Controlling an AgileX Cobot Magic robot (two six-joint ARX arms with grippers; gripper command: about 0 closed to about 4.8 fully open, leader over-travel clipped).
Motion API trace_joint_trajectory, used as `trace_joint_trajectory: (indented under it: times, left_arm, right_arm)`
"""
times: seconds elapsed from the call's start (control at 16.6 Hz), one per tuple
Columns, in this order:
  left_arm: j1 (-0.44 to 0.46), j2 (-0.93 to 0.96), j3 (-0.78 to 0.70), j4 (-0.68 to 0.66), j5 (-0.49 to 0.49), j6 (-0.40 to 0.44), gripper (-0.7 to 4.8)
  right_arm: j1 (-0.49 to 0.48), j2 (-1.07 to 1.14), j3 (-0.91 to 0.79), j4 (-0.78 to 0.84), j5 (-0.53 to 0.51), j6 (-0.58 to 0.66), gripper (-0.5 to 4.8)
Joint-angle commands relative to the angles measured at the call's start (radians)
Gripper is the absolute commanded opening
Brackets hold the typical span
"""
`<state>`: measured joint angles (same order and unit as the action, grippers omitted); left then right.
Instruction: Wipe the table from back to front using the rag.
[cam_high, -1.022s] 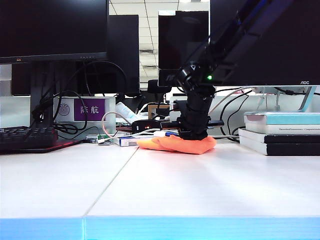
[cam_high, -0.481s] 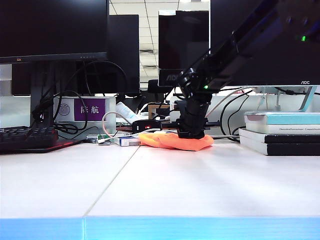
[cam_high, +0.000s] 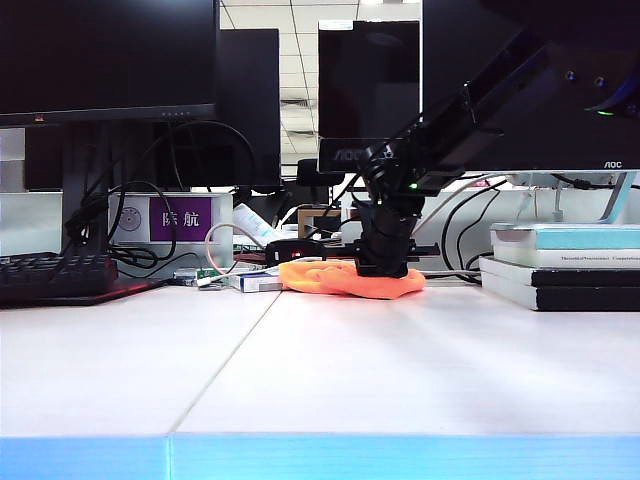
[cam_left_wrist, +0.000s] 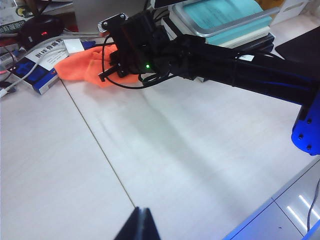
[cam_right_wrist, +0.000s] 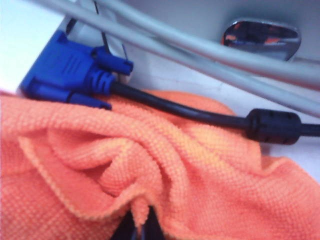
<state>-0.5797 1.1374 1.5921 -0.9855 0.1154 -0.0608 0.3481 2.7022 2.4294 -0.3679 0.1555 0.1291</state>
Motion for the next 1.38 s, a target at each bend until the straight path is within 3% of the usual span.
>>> trace_joint_trajectory:
  times: [0.06, 0.12, 0.18, 0.24, 0.3, 0.36, 1.14, 1.38]
  left_arm:
    - [-0.001, -0.003, 0.001, 0.006, 0.002, -0.003, -0.03]
    - [-0.001, -0.003, 0.001, 0.006, 0.002, -0.002, -0.03]
    - [-0.001, -0.003, 0.001, 0.006, 0.001, 0.000, -0.03]
    - [-0.001, -0.003, 0.002, 0.006, 0.001, 0.001, -0.03]
    - [-0.001, -0.003, 0.002, 0.006, 0.001, 0.001, -0.03]
    - [-0.001, -0.003, 0.002, 0.006, 0.001, 0.001, -0.03]
    - [-0.001, -0.003, 0.001, -0.001, 0.001, 0.002, -0.03]
    - [-0.001, -0.003, 0.001, 0.000, 0.000, 0.002, -0.03]
  right_arm:
    - [-0.005, 0.011, -0.003, -0.011, 0.003, -0.002, -0.03]
    - [-0.005, 0.011, -0.003, -0.009, 0.002, -0.003, -0.03]
    - [-0.005, 0.010, -0.003, 0.016, -0.065, -0.002, 0.03]
    - [-0.005, 0.008, 0.004, 0.029, -0.097, -0.002, 0.69]
    - [-0.004, 0.008, 0.025, 0.023, -0.109, -0.002, 1.92]
    - [-0.001, 0.008, 0.058, 0.001, -0.109, -0.002, 2.56]
    - [0.016, -0.010, 0.557, -0.454, -0.159, -0.002, 2.52]
    - [0.031, -0.013, 0.607, -0.466, -0.159, -0.002, 2.52]
